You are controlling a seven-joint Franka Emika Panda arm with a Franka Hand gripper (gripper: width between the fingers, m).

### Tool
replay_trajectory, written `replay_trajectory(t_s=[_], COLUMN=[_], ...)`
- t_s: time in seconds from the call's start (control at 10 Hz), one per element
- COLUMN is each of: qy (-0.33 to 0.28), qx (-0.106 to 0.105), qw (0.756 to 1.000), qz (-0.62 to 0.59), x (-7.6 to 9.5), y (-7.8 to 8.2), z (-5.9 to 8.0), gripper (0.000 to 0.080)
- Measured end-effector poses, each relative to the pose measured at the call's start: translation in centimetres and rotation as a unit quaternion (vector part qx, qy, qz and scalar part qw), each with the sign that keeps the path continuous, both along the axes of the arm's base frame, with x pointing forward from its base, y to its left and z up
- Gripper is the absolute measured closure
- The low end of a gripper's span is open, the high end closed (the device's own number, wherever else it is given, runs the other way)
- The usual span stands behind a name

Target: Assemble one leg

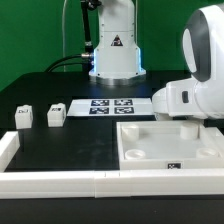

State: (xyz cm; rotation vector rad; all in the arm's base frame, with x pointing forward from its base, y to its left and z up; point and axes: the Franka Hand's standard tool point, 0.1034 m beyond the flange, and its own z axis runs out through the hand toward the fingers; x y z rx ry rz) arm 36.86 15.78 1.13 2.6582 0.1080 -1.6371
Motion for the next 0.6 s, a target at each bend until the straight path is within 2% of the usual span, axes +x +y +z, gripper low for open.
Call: replay_trajectory(t_s=[0.2, 0.3, 0.4, 0.5, 0.6], qy=[0.000, 0.000, 0.000, 0.001, 0.001], qx=[0.000, 0.000, 0.000, 0.000, 0.000], qw=[1.000, 1.000, 1.000, 1.000, 1.000], qz=[0.000, 0.000, 0.000, 0.000, 0.000], x=[-0.05, -0.05, -0.05, -0.05, -0.06], y=[0.04, 0.04, 0.04, 0.03, 0.03], z=[-0.02, -0.02, -0.02, -0.01, -0.01], gripper=[0.0150, 0.0274, 0.0449, 0.0449, 0.0509])
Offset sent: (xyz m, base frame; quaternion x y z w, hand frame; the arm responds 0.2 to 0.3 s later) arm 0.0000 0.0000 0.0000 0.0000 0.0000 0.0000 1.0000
